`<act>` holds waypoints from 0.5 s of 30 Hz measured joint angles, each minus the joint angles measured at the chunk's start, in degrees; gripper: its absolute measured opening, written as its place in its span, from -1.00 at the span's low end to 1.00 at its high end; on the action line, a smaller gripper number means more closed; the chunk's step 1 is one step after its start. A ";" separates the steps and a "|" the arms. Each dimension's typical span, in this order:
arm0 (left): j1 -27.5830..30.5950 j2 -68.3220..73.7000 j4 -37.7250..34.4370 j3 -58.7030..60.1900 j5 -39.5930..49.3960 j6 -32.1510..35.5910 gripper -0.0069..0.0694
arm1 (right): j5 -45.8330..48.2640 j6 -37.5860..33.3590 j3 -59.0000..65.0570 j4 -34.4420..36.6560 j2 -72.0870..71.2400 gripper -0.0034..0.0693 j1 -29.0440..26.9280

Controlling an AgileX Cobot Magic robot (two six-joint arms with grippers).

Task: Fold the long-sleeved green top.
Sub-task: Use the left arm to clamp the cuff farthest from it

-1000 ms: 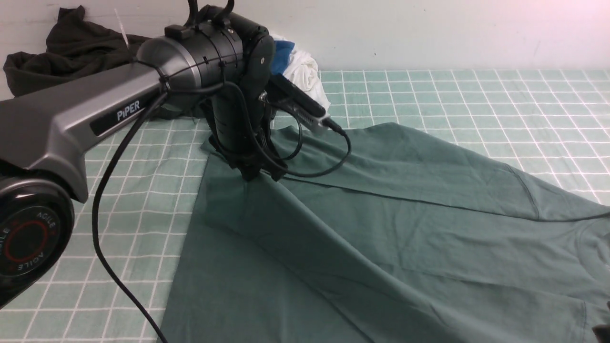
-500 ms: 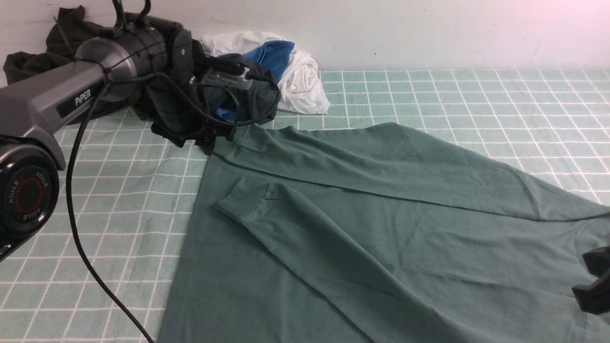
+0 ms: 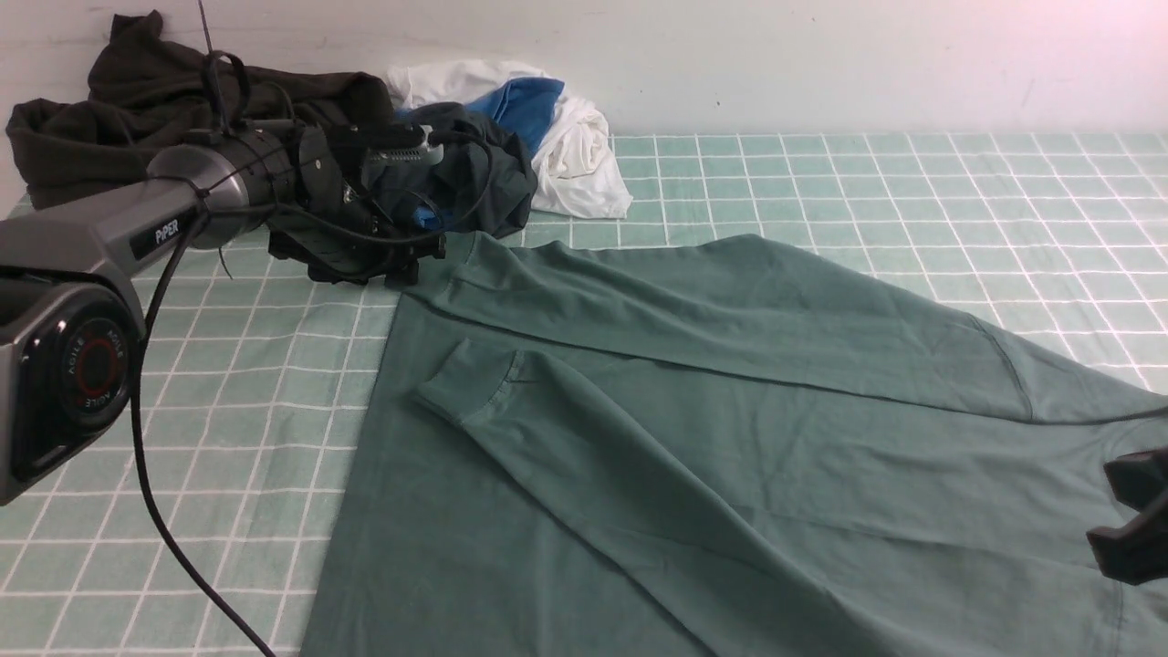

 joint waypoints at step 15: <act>0.00 -2.01 -0.26 -0.06 1.56 4.74 -0.82 | 0.00 0.00 0.00 0.00 0.00 -0.95 0.00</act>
